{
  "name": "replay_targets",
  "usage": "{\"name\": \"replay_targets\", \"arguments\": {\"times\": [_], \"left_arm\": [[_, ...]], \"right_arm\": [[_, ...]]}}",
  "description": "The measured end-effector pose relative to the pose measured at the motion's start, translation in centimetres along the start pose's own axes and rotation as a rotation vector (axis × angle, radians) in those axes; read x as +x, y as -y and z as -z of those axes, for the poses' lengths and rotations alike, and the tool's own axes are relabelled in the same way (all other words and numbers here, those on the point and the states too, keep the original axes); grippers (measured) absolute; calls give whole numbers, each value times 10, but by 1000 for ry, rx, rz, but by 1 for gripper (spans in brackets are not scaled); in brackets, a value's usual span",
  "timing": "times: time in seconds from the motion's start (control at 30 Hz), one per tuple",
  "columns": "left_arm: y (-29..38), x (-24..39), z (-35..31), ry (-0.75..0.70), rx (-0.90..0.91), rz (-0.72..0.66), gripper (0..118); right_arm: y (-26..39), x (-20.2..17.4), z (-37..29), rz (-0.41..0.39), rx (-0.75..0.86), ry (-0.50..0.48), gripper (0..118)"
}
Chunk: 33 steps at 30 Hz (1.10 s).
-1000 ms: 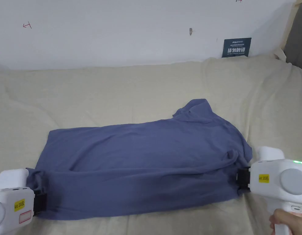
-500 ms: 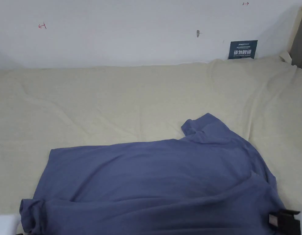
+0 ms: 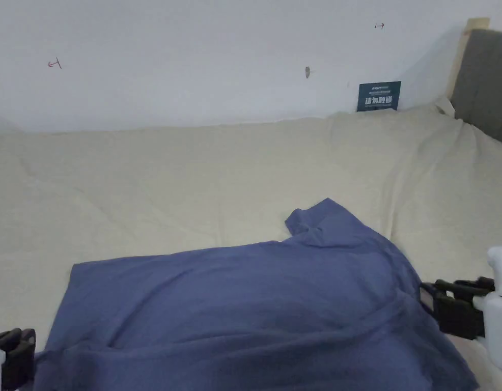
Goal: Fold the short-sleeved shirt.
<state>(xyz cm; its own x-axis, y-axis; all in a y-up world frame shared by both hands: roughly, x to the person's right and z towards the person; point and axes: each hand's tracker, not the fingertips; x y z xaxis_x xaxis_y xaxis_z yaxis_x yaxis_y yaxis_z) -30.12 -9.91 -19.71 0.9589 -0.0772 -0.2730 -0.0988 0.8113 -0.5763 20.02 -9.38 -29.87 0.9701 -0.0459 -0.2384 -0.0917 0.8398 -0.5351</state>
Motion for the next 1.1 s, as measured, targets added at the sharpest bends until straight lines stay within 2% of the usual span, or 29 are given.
{"name": "replay_targets", "arguments": {"times": [0.07,0.13,0.17,0.23,0.3,0.43,0.47,0.5,0.53,0.57,0.6,0.67,0.77,0.83,0.87,0.9,0.93,0.97,1.0,1.03,1.07,1.1], "left_arm": [[-17,1,9,50,9,-43,1],[-35,7,18,70,10,-79,0],[-41,9,22,82,12,-92,0],[-54,15,35,101,20,-71,0],[-65,22,52,77,14,-33,0],[-78,19,90,109,-42,-37,0],[-80,18,98,111,-52,-40,0],[-83,19,102,107,-60,-39,0],[-84,19,110,100,-74,-35,0],[-84,20,118,94,-91,-22,0],[-84,20,125,90,-101,-19,0],[-81,22,139,92,-124,-11,0],[-78,28,150,93,-151,-13,0],[-76,28,157,92,-162,-21,0],[-75,27,158,94,-167,-27,0],[-74,20,159,98,-175,-30,0],[-72,19,161,100,-180,-32,0],[-71,19,163,98,-188,-32,0],[-70,19,164,91,-194,-27,0],[-71,13,169,75,-194,-22,0],[-71,12,171,73,-199,-17,0],[-73,11,171,76,-199,-20,0]], "right_arm": [[-13,-9,10,0,13,41,0],[-29,-11,24,-1,-16,-10,0],[-34,-11,31,24,-19,-23,0],[-45,-8,52,41,-34,-56,0],[-61,-4,78,48,-52,-40,0],[-89,23,144,111,-156,-96,0],[-93,29,159,128,-184,-76,0],[-100,34,178,101,-207,-51,7],[-106,39,198,69,-238,-39,31],[-112,42,219,43,-287,-11,68],[-113,44,233,20,-328,30,93],[-117,50,259,19,-333,80,92],[-113,58,297,69,-432,21,92],[-104,57,310,77,-487,41,92],[-99,52,311,68,-507,53,85],[-95,51,313,74,-508,61,70],[-89,48,310,71,-494,41,64],[-89,45,306,26,-453,80,47],[-88,43,307,20,-439,63,7],[-91,43,305,10,-429,56,1],[-92,44,305,27,-427,66,1],[-95,50,307,89,-447,49,1]]}}
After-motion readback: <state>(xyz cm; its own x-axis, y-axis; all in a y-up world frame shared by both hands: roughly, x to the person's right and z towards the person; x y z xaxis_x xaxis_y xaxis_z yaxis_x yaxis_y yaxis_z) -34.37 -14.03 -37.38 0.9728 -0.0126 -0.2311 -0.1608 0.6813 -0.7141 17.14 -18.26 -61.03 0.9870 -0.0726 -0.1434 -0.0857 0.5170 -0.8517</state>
